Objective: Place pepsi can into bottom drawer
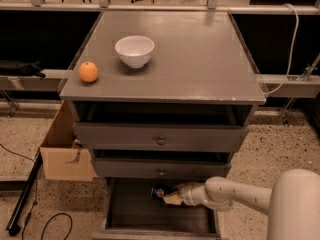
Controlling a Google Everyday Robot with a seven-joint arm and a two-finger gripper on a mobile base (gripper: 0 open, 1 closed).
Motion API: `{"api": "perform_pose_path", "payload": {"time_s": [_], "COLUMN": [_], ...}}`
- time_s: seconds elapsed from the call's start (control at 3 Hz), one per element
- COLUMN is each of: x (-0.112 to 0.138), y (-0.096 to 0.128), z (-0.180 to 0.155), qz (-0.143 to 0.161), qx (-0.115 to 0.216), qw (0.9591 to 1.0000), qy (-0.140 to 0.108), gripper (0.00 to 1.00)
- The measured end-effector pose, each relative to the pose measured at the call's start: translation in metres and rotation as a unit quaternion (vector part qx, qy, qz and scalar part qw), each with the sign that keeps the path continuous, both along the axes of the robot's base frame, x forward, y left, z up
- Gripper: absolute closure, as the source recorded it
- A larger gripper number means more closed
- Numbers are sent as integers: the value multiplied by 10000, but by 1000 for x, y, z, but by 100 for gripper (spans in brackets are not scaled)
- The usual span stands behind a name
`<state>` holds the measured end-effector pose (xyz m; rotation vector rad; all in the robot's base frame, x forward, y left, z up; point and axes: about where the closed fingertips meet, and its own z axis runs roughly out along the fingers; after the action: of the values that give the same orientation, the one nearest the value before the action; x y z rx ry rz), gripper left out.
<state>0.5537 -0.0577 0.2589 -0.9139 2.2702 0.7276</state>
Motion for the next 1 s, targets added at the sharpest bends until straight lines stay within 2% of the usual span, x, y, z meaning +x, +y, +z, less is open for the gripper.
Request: {"api": "perform_pose_path", "payload": {"time_s": [0.33, 0.67, 1.0], "x": [-8, -17, -32], "y": [3, 3, -9], "z": [-14, -21, -35], "qz": [47, 84, 11], "qx": [-48, -81, -115], "qw": [9999, 9997, 9995], "qy": [159, 217, 309], "gripper": [100, 100, 100]}}
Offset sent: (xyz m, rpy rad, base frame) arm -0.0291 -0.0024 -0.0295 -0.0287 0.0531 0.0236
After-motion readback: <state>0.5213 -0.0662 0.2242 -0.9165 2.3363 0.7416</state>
